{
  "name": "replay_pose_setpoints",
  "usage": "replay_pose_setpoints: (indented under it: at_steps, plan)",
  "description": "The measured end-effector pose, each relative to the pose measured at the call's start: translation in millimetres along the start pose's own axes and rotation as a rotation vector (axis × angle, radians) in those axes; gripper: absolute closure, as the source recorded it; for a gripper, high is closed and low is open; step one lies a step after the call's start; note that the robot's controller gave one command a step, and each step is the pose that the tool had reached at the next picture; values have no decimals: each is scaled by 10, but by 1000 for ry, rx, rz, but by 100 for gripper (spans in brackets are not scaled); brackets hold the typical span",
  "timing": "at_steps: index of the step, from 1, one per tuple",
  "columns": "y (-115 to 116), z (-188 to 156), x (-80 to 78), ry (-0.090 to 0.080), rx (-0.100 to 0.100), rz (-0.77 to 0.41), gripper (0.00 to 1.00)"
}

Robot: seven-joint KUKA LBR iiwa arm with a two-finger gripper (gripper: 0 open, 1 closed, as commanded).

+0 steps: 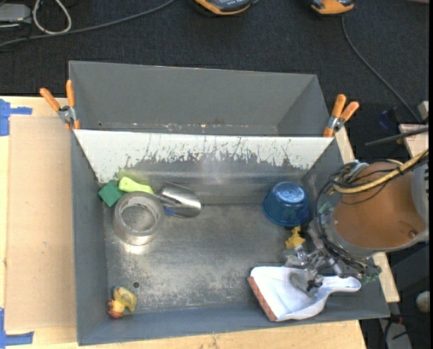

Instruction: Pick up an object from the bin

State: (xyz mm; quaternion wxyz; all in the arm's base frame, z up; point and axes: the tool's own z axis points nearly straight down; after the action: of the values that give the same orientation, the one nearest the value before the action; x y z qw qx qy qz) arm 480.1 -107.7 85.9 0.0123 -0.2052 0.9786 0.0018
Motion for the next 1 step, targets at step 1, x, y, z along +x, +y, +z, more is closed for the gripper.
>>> replay_pose_setpoints:
  at_steps: [1]
  plan:
    - [-1, -185, 17, 7, -2, 1, 100]
